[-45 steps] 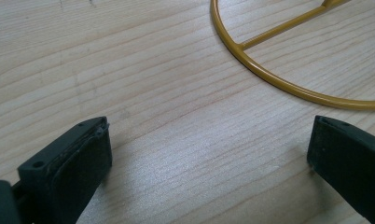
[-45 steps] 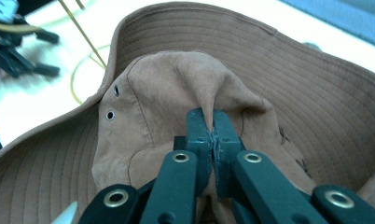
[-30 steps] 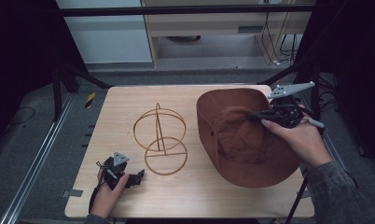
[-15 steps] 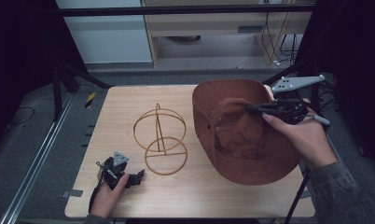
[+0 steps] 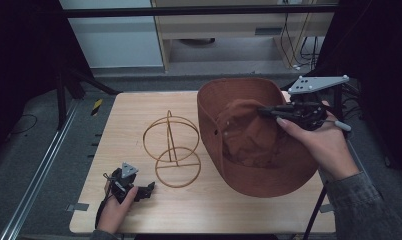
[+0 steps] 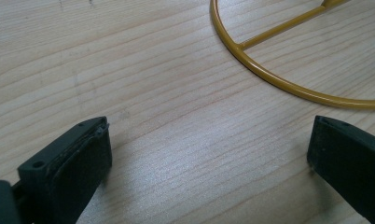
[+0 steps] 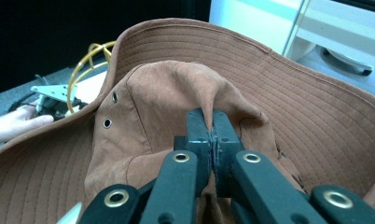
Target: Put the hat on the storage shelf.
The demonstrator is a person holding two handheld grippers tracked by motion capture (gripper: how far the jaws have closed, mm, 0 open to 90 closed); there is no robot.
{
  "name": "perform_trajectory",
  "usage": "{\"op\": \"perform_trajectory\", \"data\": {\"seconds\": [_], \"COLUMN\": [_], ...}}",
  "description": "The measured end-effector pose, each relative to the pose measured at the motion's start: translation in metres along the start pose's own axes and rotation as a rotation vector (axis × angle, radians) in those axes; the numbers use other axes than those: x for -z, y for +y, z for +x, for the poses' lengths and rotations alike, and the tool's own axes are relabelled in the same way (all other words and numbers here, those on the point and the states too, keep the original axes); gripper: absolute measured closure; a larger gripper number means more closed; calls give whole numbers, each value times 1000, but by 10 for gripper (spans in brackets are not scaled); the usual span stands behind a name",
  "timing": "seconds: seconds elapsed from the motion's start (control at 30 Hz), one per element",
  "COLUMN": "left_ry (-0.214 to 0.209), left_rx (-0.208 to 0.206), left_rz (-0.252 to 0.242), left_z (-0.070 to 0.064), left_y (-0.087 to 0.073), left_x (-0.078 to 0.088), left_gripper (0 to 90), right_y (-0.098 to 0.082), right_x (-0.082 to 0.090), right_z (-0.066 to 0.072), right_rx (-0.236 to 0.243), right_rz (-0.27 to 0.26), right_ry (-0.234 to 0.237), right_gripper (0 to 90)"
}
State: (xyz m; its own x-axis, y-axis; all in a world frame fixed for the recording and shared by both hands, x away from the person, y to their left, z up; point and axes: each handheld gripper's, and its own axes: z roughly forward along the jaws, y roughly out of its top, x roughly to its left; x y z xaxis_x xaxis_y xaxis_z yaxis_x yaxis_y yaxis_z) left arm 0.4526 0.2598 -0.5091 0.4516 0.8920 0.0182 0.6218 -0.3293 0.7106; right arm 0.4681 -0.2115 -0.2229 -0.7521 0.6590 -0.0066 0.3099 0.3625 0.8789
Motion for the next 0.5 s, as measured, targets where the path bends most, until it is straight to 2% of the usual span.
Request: {"op": "perform_trajectory", "data": {"seconds": [0.07, 0.1, 0.47, 0.5], "left_ry": [0, 0, 0, 2], "left_rx": [0, 0, -3, 0], "left_rz": [0, 1, 1, 1], "left_z": [0, 0, 0, 0], "left_y": [0, 0, 0, 1], "left_x": [0, 0, 0, 0], "left_gripper": [0, 0, 0, 0], "right_y": [1, 4, 16, 19], "right_x": [0, 1, -4, -5], "right_z": [1, 5, 14, 17], "right_rx": [1, 17, 25, 37], "right_rz": [-3, -6, -35, -30], "right_ry": [1, -9, -1, -10], "right_gripper": [891, 891, 891, 892]}}
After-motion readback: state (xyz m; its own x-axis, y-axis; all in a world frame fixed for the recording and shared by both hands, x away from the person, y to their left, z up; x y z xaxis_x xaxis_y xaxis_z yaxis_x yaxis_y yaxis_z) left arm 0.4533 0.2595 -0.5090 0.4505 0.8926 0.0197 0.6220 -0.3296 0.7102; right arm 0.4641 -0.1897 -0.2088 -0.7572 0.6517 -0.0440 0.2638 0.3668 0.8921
